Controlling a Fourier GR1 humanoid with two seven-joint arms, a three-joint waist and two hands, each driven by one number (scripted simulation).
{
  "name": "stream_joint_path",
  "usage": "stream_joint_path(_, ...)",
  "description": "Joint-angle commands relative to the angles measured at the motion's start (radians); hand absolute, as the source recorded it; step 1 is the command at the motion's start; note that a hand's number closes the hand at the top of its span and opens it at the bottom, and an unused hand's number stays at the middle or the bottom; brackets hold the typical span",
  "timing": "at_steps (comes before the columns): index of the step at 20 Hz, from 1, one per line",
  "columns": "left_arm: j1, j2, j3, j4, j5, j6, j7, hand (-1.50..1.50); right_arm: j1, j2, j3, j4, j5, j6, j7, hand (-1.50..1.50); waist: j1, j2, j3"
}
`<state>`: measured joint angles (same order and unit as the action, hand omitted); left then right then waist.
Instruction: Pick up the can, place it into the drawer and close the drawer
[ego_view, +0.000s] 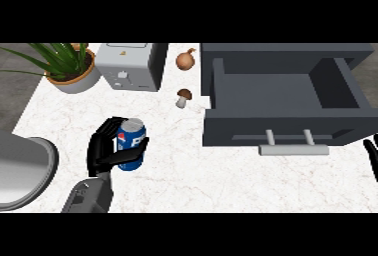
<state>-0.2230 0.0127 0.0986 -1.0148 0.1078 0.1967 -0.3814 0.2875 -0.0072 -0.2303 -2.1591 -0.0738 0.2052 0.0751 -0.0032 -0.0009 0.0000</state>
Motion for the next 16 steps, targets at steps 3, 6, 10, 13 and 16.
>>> stream_joint_path(3,0.05,0.049,-0.021,-0.117,0.047,-0.114,0.033,1.5,-0.055,-0.019,-0.009,-0.013,-0.02,-0.01,0.074,-1.5,0.004,0.0,0.0)
stream_joint_path(6,-0.032,0.099,0.034,-0.019,0.069,-0.15,0.013,1.5,0.034,0.007,-0.008,0.035,-0.004,0.02,-0.06,-1.5,-0.003,0.001,0.0)
stream_joint_path(10,0.03,0.12,0.019,-0.093,0.062,-0.185,0.003,1.5,-0.038,-0.032,-0.029,0.005,-0.022,-0.007,0.02,-1.5,0.001,0.001,0.0)
stream_joint_path(13,-0.054,0.086,-0.028,-0.19,0.045,-0.124,0.143,1.5,0.004,0.007,0.048,0.021,0.021,-0.026,-0.032,-1.5,0.001,0.0,0.0)
stream_joint_path(16,-0.052,0.091,-0.064,-0.269,0.038,-0.136,0.227,1.5,0.025,-0.057,-0.088,-0.002,-0.108,0.033,-0.023,-1.5,0.0,-0.001,0.001)
